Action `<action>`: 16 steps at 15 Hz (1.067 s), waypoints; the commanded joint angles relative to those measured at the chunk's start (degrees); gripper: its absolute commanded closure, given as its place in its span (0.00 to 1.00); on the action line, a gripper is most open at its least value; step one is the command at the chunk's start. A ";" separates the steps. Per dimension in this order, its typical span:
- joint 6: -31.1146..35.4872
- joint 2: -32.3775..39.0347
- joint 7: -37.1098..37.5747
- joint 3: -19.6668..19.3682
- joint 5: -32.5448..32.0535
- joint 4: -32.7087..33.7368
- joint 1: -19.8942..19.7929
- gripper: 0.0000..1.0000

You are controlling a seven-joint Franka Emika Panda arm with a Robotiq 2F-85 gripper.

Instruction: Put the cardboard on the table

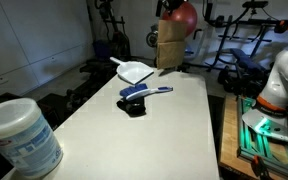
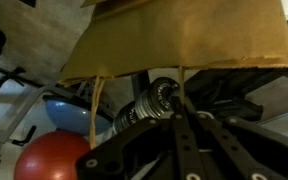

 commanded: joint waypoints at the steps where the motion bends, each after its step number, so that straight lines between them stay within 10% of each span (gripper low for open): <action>1: -2.44 -3.68 -12.46 1.64 7.71 -1.82 -1.36 0.99; 10: -18.77 -0.38 -30.09 2.41 15.04 -1.33 -2.16 0.99; 16: -16.04 5.26 -27.48 2.34 13.86 -1.28 -2.11 0.99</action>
